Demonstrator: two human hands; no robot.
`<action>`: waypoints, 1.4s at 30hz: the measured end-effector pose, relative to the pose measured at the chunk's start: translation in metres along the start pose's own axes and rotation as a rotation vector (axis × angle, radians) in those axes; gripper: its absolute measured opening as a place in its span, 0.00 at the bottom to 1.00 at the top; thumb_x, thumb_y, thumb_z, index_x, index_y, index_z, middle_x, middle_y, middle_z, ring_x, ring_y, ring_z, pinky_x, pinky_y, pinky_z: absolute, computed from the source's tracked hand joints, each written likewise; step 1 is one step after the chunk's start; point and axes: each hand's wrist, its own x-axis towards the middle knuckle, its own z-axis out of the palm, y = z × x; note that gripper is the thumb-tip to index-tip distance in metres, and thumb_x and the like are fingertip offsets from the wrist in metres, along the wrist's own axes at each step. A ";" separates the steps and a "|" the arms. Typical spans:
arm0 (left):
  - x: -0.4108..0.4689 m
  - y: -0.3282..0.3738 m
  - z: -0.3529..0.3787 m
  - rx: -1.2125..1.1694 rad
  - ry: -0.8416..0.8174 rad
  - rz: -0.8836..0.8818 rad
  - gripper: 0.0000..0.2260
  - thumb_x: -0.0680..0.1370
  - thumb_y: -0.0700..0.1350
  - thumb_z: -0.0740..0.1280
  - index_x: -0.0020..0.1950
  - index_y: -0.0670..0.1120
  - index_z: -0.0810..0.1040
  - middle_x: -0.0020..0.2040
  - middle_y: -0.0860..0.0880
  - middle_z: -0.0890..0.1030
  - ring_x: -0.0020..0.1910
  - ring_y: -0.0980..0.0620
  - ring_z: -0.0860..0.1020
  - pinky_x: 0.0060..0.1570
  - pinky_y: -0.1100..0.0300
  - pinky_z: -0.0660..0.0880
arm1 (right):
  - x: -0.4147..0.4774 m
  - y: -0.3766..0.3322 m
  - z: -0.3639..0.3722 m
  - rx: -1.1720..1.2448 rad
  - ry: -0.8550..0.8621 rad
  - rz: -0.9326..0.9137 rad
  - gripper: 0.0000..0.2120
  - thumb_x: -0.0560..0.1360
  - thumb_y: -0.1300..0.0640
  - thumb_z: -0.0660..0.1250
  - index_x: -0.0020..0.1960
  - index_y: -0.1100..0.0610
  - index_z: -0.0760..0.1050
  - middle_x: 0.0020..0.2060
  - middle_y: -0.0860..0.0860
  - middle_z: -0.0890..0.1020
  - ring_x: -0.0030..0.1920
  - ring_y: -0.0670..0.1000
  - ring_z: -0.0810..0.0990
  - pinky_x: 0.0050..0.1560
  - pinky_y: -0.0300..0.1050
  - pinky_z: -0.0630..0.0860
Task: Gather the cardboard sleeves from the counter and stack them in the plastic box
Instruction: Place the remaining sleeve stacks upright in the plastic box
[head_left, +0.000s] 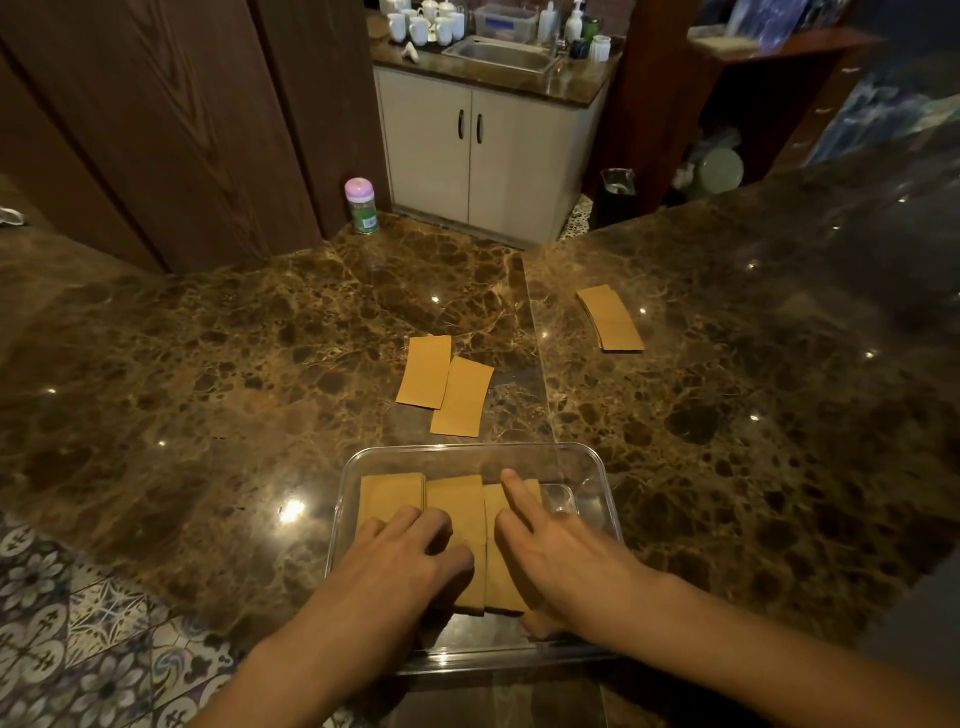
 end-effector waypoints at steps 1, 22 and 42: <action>0.000 0.001 -0.001 0.001 -0.003 -0.004 0.27 0.77 0.45 0.69 0.73 0.59 0.64 0.75 0.50 0.59 0.73 0.47 0.60 0.67 0.50 0.62 | -0.002 0.000 0.000 0.018 0.017 0.001 0.36 0.75 0.56 0.77 0.74 0.58 0.60 0.83 0.59 0.35 0.64 0.63 0.79 0.60 0.60 0.80; 0.003 -0.006 -0.011 -0.029 -0.047 0.052 0.27 0.77 0.49 0.70 0.73 0.60 0.65 0.74 0.52 0.62 0.70 0.49 0.61 0.66 0.53 0.64 | -0.009 -0.006 -0.014 -0.006 0.017 0.042 0.40 0.73 0.41 0.75 0.75 0.57 0.61 0.81 0.57 0.48 0.61 0.63 0.79 0.61 0.57 0.79; 0.173 -0.126 -0.066 -0.555 0.066 -0.770 0.30 0.69 0.60 0.78 0.63 0.43 0.76 0.61 0.41 0.80 0.57 0.40 0.80 0.54 0.47 0.82 | 0.173 0.036 -0.088 0.815 0.260 0.601 0.24 0.74 0.42 0.76 0.59 0.58 0.79 0.55 0.56 0.83 0.54 0.57 0.84 0.52 0.53 0.86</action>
